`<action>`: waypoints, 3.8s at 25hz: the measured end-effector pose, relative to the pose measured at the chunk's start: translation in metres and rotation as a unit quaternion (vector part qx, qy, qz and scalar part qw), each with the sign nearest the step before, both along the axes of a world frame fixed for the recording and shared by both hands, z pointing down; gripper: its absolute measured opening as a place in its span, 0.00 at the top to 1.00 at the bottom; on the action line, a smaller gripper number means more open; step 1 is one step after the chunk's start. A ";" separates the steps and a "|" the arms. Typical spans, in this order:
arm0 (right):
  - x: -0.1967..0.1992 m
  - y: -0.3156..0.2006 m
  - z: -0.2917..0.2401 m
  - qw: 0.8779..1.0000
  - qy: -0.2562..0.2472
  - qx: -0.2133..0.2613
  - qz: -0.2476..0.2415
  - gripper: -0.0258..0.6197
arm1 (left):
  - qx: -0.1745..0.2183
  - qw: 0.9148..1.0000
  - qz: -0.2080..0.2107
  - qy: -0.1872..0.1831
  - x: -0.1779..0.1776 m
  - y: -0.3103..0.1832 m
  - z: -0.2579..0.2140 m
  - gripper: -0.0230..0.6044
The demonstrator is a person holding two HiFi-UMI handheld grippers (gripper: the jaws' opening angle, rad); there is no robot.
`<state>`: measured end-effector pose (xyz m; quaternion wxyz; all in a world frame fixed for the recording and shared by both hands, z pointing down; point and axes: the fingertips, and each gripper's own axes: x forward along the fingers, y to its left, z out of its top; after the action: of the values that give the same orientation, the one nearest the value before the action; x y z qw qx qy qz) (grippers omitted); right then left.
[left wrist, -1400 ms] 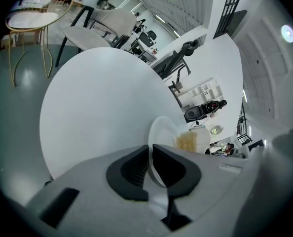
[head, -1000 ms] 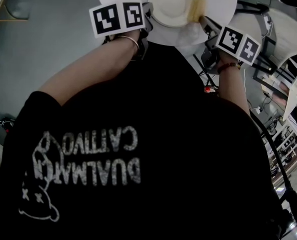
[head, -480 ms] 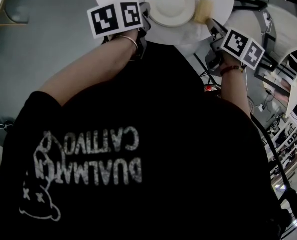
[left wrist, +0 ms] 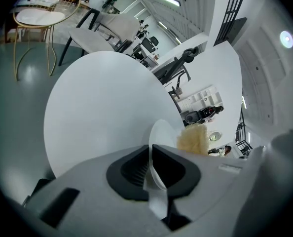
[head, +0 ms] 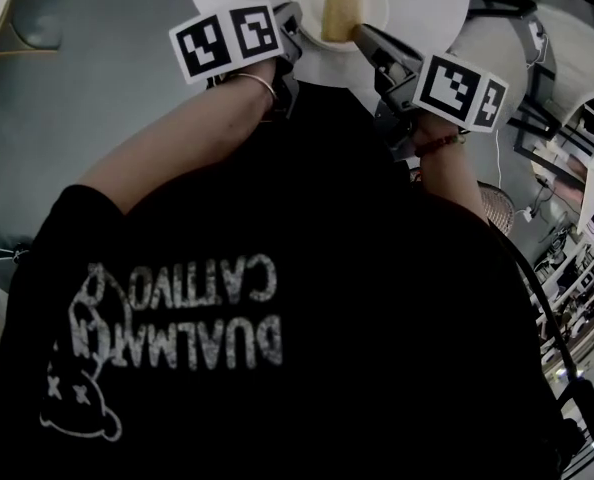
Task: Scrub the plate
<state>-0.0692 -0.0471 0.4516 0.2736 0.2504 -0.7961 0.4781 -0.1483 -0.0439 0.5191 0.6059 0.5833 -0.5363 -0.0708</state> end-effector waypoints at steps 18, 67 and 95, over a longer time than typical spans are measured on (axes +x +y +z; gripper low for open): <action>0.017 0.032 0.040 0.996 0.079 -0.029 -0.039 0.90 | -0.004 1.000 0.023 -0.001 0.004 0.002 0.003 0.93; 0.193 -0.041 -0.299 0.912 -0.068 0.377 0.148 0.91 | 0.433 0.882 0.133 -0.132 0.102 -0.015 -0.354 0.96; 0.311 0.100 -0.317 0.906 -0.058 0.414 0.065 0.91 | 0.480 0.831 0.145 -0.239 0.241 0.158 -0.409 0.96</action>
<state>0.2414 0.0526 0.1350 0.0675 0.3639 -0.9190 0.1361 0.0926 0.1141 0.1097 0.1058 0.8707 -0.4719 -0.0894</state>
